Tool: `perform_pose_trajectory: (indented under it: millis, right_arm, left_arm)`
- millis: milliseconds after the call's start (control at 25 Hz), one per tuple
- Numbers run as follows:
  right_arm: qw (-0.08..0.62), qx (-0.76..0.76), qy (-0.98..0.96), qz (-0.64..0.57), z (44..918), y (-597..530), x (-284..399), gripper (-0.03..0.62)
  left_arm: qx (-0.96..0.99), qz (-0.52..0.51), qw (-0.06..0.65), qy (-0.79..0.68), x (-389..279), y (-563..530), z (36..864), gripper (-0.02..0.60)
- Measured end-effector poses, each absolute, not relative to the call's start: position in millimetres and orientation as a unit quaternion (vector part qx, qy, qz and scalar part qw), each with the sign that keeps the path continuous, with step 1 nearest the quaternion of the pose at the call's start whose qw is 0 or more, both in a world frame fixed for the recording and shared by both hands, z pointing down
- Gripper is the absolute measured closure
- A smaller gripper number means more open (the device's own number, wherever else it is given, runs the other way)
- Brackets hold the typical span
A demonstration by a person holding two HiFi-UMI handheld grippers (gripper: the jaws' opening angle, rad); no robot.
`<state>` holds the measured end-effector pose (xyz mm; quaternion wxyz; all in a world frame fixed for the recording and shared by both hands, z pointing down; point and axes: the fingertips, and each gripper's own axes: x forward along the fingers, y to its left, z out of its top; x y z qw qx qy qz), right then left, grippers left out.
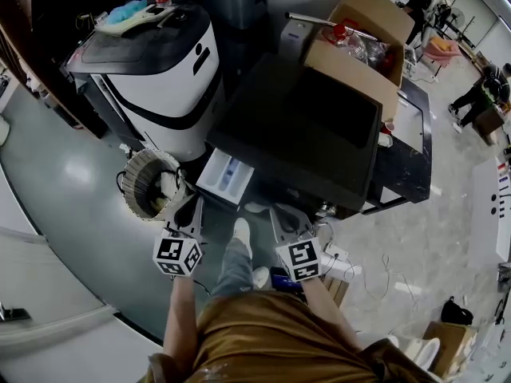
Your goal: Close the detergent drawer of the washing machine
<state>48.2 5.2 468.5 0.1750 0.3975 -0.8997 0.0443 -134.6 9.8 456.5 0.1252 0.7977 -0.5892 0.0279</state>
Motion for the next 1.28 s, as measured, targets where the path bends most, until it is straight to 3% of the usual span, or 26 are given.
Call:
perform_pose_trajectory:
  millis: [160, 320, 1280]
  right_arm:
    - [0.19, 0.389, -0.9, 0.056, 482, 1, 45, 0.582]
    - [0.202, 0.384, -0.899, 0.061, 492, -4, 43, 0.582]
    - [0.287, 0.341, -0.892, 0.074, 553, -13, 38, 0.582]
  left_arm:
    - [0.794, 0.035, 0.149, -0.588, -139, 7, 477, 0.547]
    - [0.796, 0.046, 0.168, -0.58, -140, 3, 498, 0.451]
    - [0.806, 0.146, 0.194, -0.539, -138, -12, 594, 0.417]
